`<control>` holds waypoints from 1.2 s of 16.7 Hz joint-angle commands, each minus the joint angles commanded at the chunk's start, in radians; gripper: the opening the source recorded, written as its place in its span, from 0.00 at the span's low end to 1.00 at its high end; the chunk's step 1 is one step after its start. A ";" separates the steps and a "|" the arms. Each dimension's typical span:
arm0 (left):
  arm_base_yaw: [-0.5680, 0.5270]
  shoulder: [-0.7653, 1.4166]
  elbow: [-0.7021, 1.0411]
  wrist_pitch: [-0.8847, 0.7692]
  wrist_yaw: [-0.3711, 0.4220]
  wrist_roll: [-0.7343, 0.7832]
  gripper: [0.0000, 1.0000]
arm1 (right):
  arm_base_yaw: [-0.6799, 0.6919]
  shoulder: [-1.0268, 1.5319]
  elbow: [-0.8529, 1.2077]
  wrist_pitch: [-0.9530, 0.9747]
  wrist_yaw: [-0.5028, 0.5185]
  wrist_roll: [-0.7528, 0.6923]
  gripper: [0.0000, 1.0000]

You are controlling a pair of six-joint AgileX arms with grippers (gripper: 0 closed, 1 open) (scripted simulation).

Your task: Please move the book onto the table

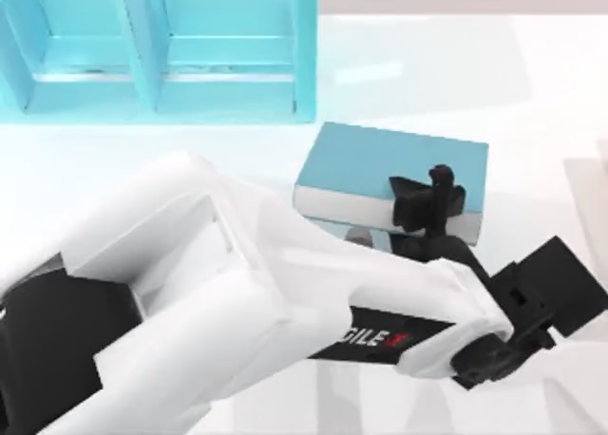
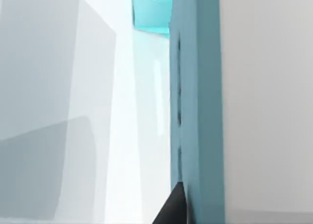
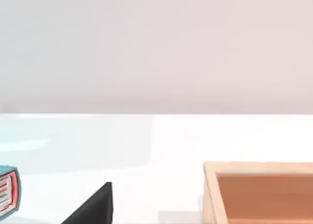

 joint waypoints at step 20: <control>0.000 0.000 0.000 0.000 0.000 0.000 1.00 | 0.000 0.000 0.000 0.000 0.000 0.000 1.00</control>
